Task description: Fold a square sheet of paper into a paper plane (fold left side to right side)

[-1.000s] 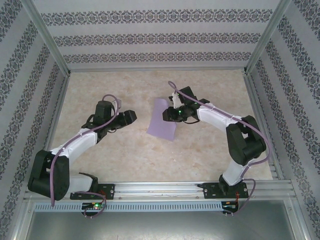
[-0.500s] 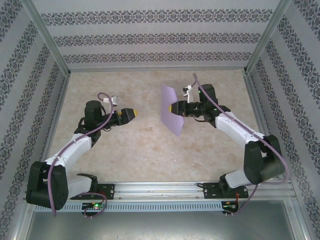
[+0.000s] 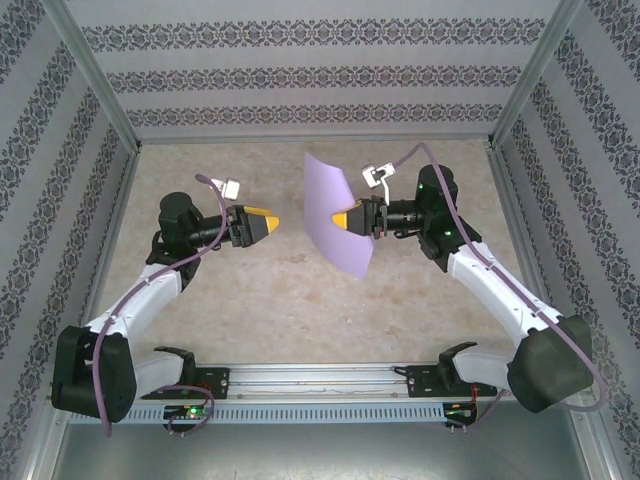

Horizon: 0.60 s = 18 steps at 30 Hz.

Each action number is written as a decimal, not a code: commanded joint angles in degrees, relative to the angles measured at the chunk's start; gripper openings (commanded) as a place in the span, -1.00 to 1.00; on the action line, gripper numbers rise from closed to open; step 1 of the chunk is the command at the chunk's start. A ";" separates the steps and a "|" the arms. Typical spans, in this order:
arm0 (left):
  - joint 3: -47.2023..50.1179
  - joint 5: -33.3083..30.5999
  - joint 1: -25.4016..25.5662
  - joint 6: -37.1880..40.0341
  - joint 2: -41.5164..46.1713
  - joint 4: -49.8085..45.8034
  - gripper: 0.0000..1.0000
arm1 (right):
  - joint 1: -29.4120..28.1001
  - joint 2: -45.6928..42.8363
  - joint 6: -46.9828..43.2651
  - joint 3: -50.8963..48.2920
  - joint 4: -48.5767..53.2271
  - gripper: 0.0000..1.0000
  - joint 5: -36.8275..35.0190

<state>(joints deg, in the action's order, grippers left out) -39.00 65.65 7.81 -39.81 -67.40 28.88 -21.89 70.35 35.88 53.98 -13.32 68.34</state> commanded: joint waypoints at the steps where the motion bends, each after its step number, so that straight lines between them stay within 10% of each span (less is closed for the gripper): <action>1: -3.83 4.71 0.68 1.87 1.07 3.20 0.99 | -2.72 -0.71 -0.27 3.19 -2.59 -0.54 4.65; 11: -6.14 10.44 4.65 -0.52 0.76 9.60 0.88 | -4.30 4.76 -1.33 7.31 -1.14 -0.53 2.54; 18: -6.44 11.37 5.72 -0.55 0.18 9.45 -0.18 | -4.13 7.41 -3.39 8.68 1.29 -0.53 1.33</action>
<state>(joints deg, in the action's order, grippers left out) -43.86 75.05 13.06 -40.71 -67.29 35.38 -25.76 77.41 34.98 60.27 -12.38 69.91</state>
